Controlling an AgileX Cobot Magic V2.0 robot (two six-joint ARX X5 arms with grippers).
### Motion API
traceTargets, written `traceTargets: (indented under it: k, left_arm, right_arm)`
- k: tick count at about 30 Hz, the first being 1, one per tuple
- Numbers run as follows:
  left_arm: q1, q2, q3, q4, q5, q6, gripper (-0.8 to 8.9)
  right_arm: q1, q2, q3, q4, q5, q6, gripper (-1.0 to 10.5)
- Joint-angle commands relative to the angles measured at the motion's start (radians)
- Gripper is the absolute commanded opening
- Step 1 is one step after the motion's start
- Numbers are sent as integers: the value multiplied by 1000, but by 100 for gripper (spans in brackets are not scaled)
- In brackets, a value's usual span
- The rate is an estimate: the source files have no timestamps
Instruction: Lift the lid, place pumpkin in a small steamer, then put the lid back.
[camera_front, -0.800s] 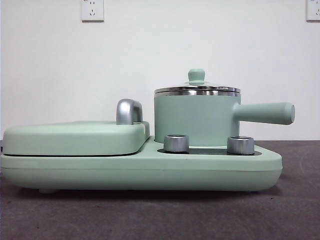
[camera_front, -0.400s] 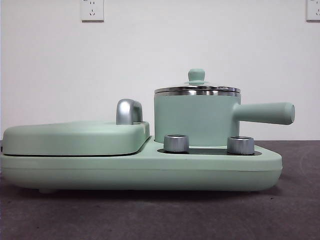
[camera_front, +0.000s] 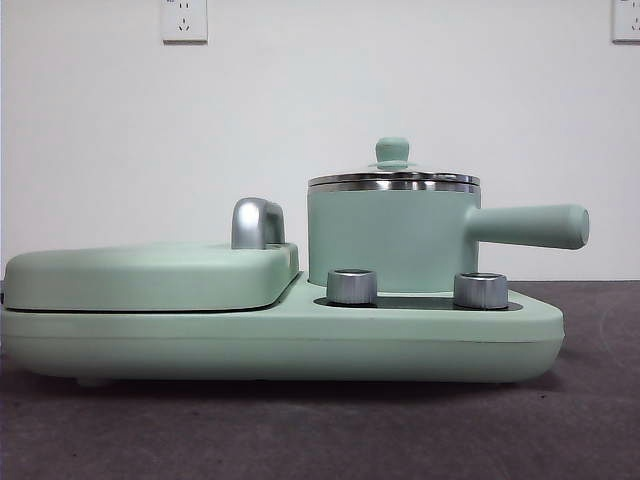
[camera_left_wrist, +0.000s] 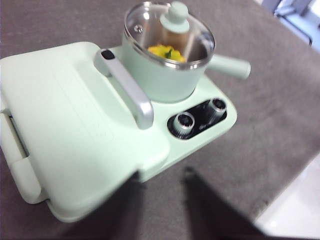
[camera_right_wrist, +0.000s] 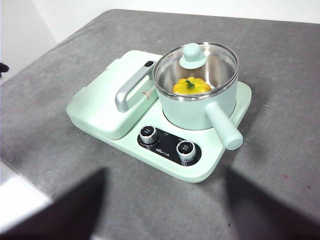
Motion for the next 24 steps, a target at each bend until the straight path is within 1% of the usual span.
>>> traceTargets:
  k: [1,17,21,24]
  left_arm:
    - [-5,-2,12,11,-2,-22,15]
    - [-6,-2,14,12,-2,-19,24]
    - [1,-64,-8,25,-2,-20,24]
    - [38,-109,-45,53,2,-20,24]
  right_arm:
    - [6,3,7,8,8,8,14]
    - [5,3,7,8,5,10,14]
    - [5,3,7,8,5,10,14]
    - [5,3,7,8,5,10,14]
